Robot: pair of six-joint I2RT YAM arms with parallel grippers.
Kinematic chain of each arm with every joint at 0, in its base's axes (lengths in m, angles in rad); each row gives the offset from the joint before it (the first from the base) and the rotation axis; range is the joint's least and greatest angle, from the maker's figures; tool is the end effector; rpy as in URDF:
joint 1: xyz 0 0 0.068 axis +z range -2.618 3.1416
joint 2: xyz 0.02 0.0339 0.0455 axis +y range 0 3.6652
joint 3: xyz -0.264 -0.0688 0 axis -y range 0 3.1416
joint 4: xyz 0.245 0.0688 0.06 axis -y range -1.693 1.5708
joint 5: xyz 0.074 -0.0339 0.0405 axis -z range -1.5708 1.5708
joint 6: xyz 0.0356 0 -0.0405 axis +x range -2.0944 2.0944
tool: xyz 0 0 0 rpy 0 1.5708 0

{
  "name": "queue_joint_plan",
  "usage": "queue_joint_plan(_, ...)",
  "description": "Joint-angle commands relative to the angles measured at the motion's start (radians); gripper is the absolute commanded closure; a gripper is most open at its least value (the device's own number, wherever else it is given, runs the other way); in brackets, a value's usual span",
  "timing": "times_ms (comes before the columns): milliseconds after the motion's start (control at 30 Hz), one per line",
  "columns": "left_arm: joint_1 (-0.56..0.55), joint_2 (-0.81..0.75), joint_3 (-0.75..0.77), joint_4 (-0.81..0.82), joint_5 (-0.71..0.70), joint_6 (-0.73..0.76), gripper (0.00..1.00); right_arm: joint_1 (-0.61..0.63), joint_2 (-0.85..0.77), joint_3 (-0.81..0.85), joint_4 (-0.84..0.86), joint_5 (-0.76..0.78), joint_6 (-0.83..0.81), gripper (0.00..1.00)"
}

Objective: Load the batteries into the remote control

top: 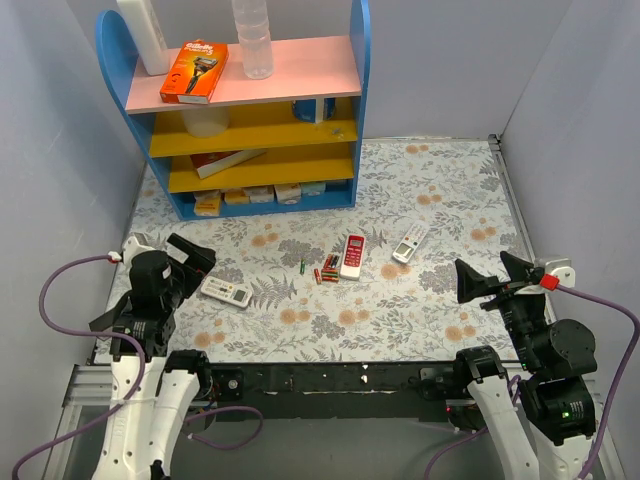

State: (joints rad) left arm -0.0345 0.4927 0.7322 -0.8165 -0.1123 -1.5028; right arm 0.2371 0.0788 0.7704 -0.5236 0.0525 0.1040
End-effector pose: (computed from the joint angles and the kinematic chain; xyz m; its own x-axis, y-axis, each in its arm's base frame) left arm 0.1029 0.0004 0.2951 0.0224 -0.9928 -0.1179 -0.5480 0.0865 -0.8320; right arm 0.0153 0.0018 0.3551 0.1425 0.1411 -0.9797 -0.2001 0.9734 0.1111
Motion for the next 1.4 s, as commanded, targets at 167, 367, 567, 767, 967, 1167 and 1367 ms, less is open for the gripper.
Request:
queue_joint_plan(167,0.005,0.092,0.018,-0.021,0.049,-0.002,0.02,0.005,0.045,0.001,0.057,-0.025,0.017,0.02)
queue_joint_plan(367,0.004,0.2,-0.01,-0.024,0.083,-0.016,0.02,0.005,0.091,0.018,0.013,-0.08,0.022,0.02)
queue_joint_plan(567,-0.01,0.446,0.058,-0.082,0.074,-0.027,0.02,0.008,0.136,0.023,-0.022,-0.101,0.022,0.02)
queue_joint_plan(767,-0.169,0.514,0.079,-0.104,-0.085,-0.155,0.02,0.01,0.168,0.014,-0.023,-0.151,0.033,0.02)
queue_joint_plan(967,-0.292,0.65,0.079,-0.108,-0.165,-0.279,0.02,0.011,0.165,-0.016,-0.001,-0.167,0.048,0.02)
queue_joint_plan(1167,-0.341,0.724,0.081,-0.122,-0.263,-0.362,0.02,0.014,0.171,-0.023,0.01,-0.181,0.045,0.02)
queue_joint_plan(1367,-0.343,0.793,0.029,-0.053,-0.319,-0.398,0.02,0.016,0.167,-0.042,0.02,-0.204,0.045,0.02)
